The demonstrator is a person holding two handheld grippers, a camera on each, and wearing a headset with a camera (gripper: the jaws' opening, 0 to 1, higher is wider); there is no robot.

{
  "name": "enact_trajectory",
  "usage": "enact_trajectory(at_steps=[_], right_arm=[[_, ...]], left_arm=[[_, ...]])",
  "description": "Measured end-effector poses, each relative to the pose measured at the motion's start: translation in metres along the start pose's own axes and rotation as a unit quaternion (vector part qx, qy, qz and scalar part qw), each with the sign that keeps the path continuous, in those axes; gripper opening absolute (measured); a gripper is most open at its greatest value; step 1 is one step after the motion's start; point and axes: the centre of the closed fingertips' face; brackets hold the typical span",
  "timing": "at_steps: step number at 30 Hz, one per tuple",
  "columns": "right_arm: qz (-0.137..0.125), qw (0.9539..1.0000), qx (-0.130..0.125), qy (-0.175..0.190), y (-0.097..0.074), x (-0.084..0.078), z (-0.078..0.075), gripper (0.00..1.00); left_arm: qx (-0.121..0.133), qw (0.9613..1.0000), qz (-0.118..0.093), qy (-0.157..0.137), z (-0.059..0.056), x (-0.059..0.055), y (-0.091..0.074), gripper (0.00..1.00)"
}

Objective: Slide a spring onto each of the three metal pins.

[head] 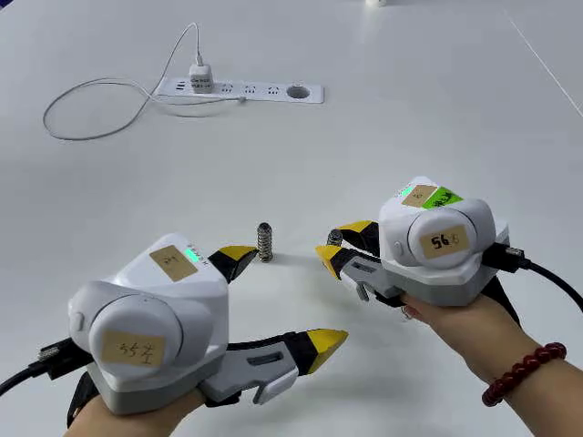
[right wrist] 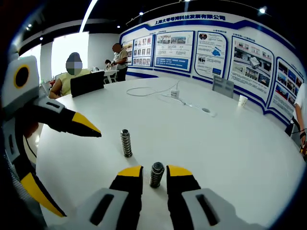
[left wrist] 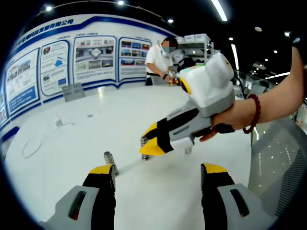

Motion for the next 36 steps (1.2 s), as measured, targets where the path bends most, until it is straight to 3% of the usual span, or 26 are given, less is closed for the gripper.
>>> enact_trajectory(at_steps=[14,26,36], right_arm=[[-0.011,0.999,0.007,0.044,-0.022,0.014,-0.001,0.32],[-0.003,0.9982,-0.002,0.06,-0.049,0.008,-0.006,0.42],[-0.01,0.9969,-0.017,0.076,-0.072,0.003,-0.015,0.43]], left_arm=[[0.005,1.0,0.0,0.001,0.0,0.002,0.0,0.75],[0.003,1.0,0.0,-0.009,-0.004,0.005,0.001,0.74],[0.002,1.0,0.003,-0.008,-0.011,0.004,0.006,0.72]])
Point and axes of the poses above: the centre of the closed fingertips' face, and the gripper's own axes: y roughly forward along the fingers, z roughly to its left, x roughly out of its top, and after that the axes turned 10 degrees about x, right-handed
